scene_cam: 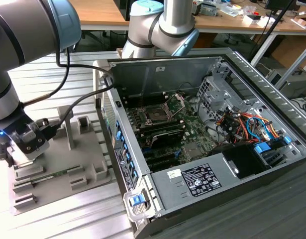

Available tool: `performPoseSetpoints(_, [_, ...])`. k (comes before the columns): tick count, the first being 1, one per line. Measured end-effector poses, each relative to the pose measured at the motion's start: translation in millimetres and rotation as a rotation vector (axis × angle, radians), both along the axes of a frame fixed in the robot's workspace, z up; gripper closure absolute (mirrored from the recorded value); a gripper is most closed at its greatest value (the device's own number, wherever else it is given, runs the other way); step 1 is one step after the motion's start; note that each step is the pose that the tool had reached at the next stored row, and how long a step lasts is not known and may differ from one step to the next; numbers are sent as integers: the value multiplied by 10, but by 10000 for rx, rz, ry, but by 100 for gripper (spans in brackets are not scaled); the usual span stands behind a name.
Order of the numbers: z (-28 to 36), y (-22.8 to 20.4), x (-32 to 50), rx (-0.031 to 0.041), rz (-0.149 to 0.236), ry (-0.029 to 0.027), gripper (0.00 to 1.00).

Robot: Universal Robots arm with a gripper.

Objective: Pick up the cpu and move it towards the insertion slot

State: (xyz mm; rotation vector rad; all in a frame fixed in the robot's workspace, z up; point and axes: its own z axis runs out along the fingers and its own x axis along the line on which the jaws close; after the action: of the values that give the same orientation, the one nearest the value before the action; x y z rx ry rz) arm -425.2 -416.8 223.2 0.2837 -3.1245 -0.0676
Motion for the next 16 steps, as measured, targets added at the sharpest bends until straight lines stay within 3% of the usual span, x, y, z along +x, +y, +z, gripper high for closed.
performPoseSetpoints(16, [133, 0, 0, 16, 0, 0, 45])
